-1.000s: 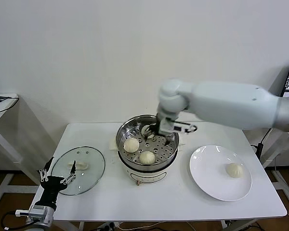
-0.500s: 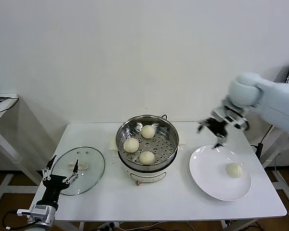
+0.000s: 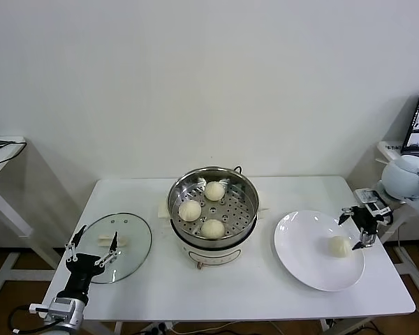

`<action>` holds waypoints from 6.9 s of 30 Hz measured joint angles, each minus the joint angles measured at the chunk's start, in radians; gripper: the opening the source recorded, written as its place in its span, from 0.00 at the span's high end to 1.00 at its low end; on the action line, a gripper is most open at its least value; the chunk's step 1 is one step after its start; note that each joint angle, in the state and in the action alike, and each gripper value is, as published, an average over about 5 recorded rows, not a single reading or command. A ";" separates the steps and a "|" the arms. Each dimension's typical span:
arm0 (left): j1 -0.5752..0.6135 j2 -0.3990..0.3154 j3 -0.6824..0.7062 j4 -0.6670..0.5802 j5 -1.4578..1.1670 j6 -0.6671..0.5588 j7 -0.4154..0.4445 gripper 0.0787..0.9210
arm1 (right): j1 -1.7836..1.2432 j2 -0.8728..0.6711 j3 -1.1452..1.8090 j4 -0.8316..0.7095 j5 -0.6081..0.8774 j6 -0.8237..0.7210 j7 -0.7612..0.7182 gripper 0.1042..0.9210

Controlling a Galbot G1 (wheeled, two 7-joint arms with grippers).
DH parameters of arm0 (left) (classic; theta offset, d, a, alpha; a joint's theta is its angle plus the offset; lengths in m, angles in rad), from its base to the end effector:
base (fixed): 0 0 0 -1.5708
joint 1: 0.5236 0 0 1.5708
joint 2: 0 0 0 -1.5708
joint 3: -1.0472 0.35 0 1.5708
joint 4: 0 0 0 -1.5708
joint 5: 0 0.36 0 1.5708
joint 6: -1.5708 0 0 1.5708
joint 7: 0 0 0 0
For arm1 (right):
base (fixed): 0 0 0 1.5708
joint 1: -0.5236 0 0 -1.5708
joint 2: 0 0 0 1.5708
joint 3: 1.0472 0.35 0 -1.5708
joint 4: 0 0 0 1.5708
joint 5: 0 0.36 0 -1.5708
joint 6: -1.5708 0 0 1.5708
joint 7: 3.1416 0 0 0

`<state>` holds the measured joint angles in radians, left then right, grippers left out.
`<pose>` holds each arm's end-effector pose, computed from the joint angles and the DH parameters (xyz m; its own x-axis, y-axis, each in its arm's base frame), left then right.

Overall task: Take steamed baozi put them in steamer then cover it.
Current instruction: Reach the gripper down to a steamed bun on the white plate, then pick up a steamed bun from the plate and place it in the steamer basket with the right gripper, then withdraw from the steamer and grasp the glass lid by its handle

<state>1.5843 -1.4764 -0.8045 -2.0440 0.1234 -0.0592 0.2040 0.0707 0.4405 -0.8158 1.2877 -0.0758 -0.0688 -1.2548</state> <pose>0.1741 0.1060 -0.3094 -0.9991 0.0078 0.0411 0.0212 0.9414 0.3367 0.4811 -0.2641 -0.1460 -0.0834 -0.0459 0.9955 -0.9940 -0.0665 -0.0863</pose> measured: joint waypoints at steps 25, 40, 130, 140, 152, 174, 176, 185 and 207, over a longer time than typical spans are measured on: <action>-0.008 -0.001 -0.008 0.024 0.004 -0.004 0.000 0.12 | -0.263 0.135 0.264 -0.172 -0.169 0.010 0.076 0.12; -0.010 -0.003 -0.004 0.029 0.007 -0.006 0.000 0.12 | -0.301 0.157 0.307 -0.184 -0.201 0.019 0.078 0.21; -0.037 0.026 -0.048 0.061 -0.050 -0.005 0.033 0.12 | 0.548 0.726 -0.632 -0.064 0.544 -0.405 0.162 0.27; -0.036 0.021 -0.050 0.061 -0.050 -0.006 0.033 0.12 | 0.549 0.710 -0.622 -0.054 0.544 -0.406 0.160 0.12; -0.025 0.018 -0.051 0.043 -0.050 -0.003 0.032 0.12 | 0.579 0.608 -0.528 -0.010 0.600 -0.399 0.131 0.12; -0.031 0.039 -0.001 -0.038 -0.030 0.054 -0.002 0.12 | -0.095 0.179 0.390 0.247 0.752 -0.155 0.678 0.12; -0.033 0.042 0.005 -0.046 -0.025 0.057 -0.005 0.12 | -0.222 0.173 0.512 0.276 0.759 -0.115 0.764 0.12; -0.052 0.044 0.033 -0.050 -0.005 0.047 -0.021 0.12 | -0.798 0.277 1.006 0.426 0.723 0.053 1.047 0.12; -0.071 0.064 0.003 0.134 0.431 -0.187 -0.151 0.12 | -1.533 0.754 1.349 0.625 0.475 0.366 1.307 0.12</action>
<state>1.5135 -1.4127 -0.8012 -1.9100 0.5542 -0.2459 0.0525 -1.4625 1.1946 0.5330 1.9131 0.3993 0.2967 0.0519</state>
